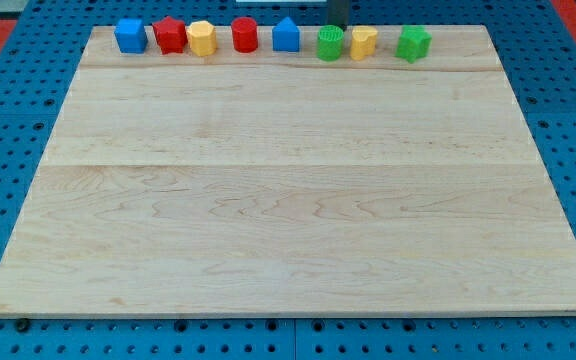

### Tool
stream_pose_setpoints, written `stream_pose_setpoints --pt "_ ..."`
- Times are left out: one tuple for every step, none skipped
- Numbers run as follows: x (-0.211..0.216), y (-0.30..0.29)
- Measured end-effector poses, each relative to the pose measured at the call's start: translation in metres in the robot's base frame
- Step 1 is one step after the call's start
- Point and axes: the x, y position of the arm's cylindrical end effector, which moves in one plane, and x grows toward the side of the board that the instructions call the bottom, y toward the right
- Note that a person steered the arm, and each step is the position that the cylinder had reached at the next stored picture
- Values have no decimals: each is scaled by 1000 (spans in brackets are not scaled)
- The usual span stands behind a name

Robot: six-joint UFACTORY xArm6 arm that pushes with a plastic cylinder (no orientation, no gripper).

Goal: Move the blue triangle to the right side of the red circle

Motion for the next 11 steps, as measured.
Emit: stream_pose_setpoints --pt "1 -6" --pt "1 -8" --pt "0 -19" --pt "0 -19" --pt "0 -30" --pt "2 -30" --pt "3 -32" --pt "3 -41" --pt "4 -55" --pt "4 -68" --pt "12 -66"
